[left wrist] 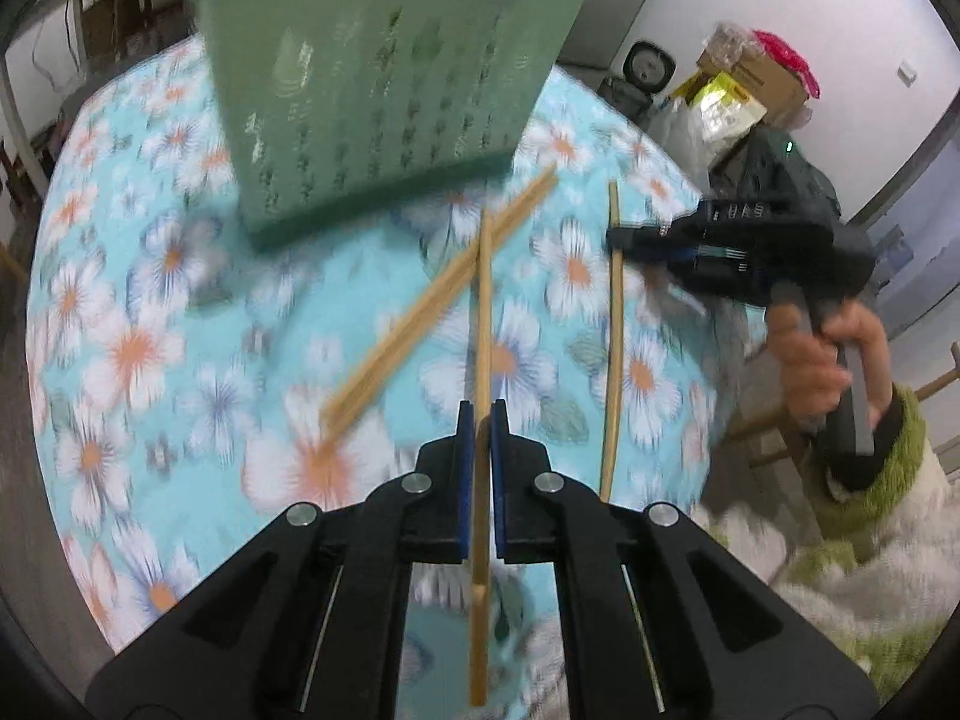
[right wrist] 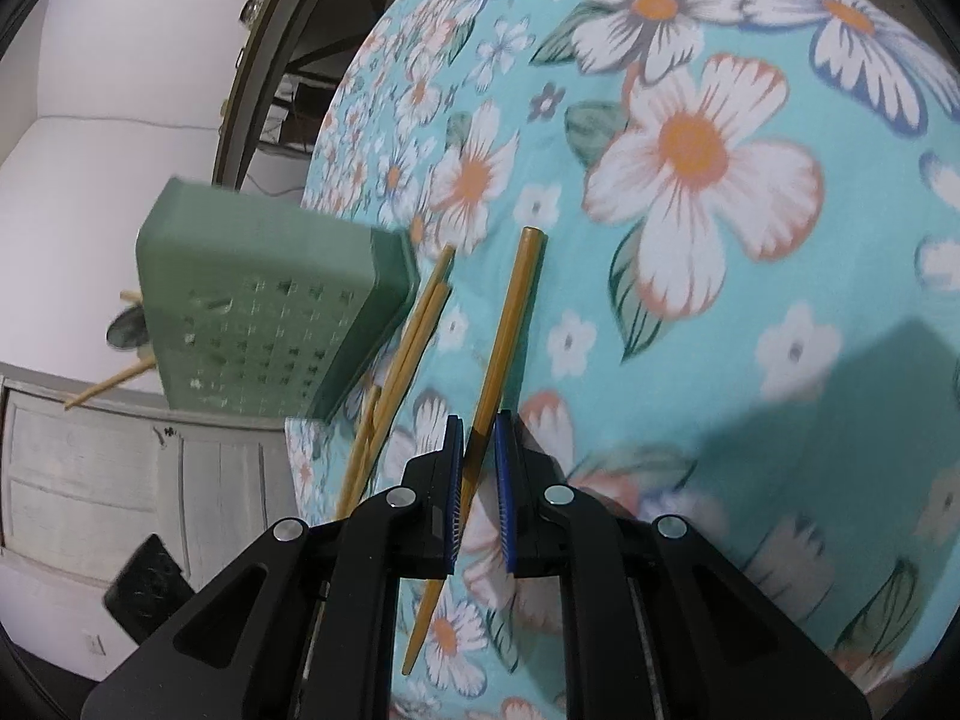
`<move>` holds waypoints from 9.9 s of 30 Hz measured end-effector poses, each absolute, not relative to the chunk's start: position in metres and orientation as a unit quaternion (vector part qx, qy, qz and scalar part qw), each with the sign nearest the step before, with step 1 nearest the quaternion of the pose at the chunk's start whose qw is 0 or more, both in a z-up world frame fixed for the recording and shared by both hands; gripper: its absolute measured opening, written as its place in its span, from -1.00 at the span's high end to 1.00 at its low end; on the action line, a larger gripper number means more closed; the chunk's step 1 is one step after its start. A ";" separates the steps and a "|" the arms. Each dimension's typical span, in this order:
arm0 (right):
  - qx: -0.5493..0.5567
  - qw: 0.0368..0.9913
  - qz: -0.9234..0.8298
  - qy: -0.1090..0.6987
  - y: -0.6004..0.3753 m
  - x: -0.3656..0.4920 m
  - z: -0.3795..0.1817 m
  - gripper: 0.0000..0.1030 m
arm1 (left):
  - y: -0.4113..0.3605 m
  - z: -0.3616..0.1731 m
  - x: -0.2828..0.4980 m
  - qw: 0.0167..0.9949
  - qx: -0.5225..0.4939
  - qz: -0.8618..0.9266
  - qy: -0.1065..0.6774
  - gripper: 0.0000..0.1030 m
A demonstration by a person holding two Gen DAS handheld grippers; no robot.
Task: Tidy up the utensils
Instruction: 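Grasp a single chopstick with the left tool while the right tool grasps another, then lift both chopsticks up above the green holder with both tools, then lower the chopsticks into the green holder and open both tools, then move both tools down to the last chopsticks beside the holder, then grasp a chopstick with the left tool while the right tool grasps another, then lift both chopsticks up above the green holder with both tools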
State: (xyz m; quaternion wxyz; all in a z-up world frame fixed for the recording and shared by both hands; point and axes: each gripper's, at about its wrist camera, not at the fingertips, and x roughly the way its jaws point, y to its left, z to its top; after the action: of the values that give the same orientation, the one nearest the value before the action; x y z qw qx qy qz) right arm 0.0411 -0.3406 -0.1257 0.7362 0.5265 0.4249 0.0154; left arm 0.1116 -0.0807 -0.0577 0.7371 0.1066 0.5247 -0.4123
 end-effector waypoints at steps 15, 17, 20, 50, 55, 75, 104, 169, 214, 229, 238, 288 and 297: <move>0.500 0.740 0.012 0.450 -0.334 0.048 -0.117 0.67 | -0.108 -0.074 0.140 0.736 0.083 -0.416 0.527 0.45; 0.498 0.743 0.006 0.448 -0.337 0.051 -0.117 0.66 | -0.121 -0.076 0.146 0.740 0.088 -0.412 0.525 0.45; 0.498 0.744 -0.003 0.445 -0.342 0.057 -0.118 0.66 | -0.139 -0.079 0.151 0.747 0.104 -0.405 0.517 0.50; 0.399 0.858 -0.025 0.322 -0.349 0.037 -0.019 0.87 | -0.110 0.130 0.152 0.842 -0.028 -0.448 0.298 0.90; 0.399 0.861 -0.031 0.315 -0.355 0.031 -0.015 0.87 | -0.108 0.184 0.162 0.854 -0.060 -0.461 0.233 0.90; 0.403 0.857 -0.042 0.319 -0.365 0.029 -0.017 0.87 | -0.150 0.162 0.235 0.883 -0.071 -0.400 0.234 0.90; 0.221 0.961 -0.026 0.166 -0.339 0.040 0.157 0.86 | -0.067 0.134 0.190 0.894 -0.079 -0.385 0.214 -0.18; 0.468 0.776 0.023 0.422 -0.302 0.097 -0.083 0.30 | -0.016 -0.042 0.171 0.852 -0.018 -0.291 0.436 -0.16; 0.542 0.740 -0.027 0.397 -0.353 0.037 -0.114 0.79 | -0.110 -0.089 0.165 0.791 0.108 -0.341 0.497 0.62; 0.531 0.743 -0.022 0.407 -0.351 0.033 -0.112 0.80 | -0.115 -0.091 0.124 0.753 0.125 -0.393 0.512 0.87; 0.511 0.750 -0.030 0.418 -0.351 0.036 -0.106 0.80 | -0.105 -0.092 0.108 0.718 0.109 -0.425 0.541 0.90; 0.394 0.805 -0.065 0.439 -0.352 0.049 -0.101 0.65 | -0.224 -0.091 0.171 0.792 0.176 -0.384 0.440 0.65; 0.388 0.806 -0.062 0.442 -0.350 0.050 -0.100 0.64 | -0.230 -0.094 0.169 0.803 0.186 -0.371 0.428 0.88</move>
State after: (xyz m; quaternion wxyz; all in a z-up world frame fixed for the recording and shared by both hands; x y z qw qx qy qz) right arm 0.0498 -0.3499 -0.0997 0.8063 0.3880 0.4422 -0.0620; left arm 0.1686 -0.2300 -0.0939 0.8031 0.1856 0.4277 -0.3709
